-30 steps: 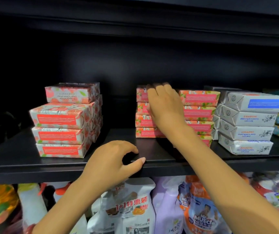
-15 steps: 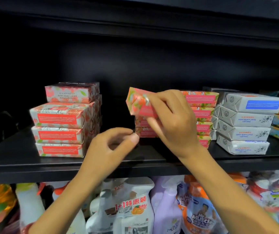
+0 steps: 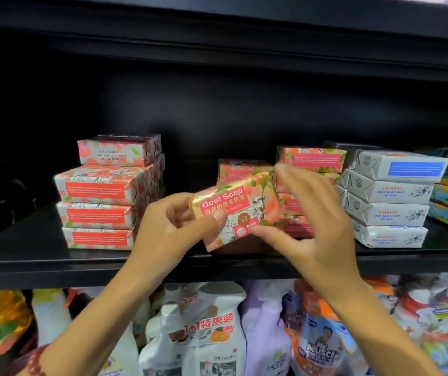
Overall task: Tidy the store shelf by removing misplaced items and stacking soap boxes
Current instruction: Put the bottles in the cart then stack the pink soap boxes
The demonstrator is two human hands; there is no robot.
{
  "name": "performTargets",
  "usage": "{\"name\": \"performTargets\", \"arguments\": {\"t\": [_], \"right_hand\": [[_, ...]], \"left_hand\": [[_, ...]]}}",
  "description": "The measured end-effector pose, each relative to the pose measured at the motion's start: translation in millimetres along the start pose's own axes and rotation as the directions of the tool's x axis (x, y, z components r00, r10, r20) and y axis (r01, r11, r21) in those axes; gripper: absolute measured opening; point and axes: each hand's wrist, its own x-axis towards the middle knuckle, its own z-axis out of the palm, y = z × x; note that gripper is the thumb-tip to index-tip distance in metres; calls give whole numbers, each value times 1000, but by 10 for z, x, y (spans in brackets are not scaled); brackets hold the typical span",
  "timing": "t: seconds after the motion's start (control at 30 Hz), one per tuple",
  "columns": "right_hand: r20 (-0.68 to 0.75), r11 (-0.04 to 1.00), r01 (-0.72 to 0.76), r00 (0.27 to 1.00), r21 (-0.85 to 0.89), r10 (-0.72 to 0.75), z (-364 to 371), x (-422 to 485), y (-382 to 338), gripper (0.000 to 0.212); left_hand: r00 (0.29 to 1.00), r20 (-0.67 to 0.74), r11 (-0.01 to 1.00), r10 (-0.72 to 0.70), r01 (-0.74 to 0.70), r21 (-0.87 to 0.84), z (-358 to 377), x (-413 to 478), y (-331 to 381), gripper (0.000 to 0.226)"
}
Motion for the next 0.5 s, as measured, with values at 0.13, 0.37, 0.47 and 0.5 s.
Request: {"name": "performTargets", "arguments": {"t": [0.13,0.37,0.47,0.5], "right_hand": [[170,939,-276,955,207,244,-146,75,-3,86],[69,999,43,997,7,-44,-196,28,-41,33],[-2,979,205,979,-18,-205,-155,-48,9,28],[-12,975,223,975,-5,-223,-137,-70,26,31]], "left_hand": [[981,144,988,133,-142,59,8,-30,27,40],[966,186,982,182,-186,7,22,-31,23,66],[970,223,995,99,-99,-14,20,-29,69,69],[970,233,997,74,-74,-12,22,-30,80,66]]}}
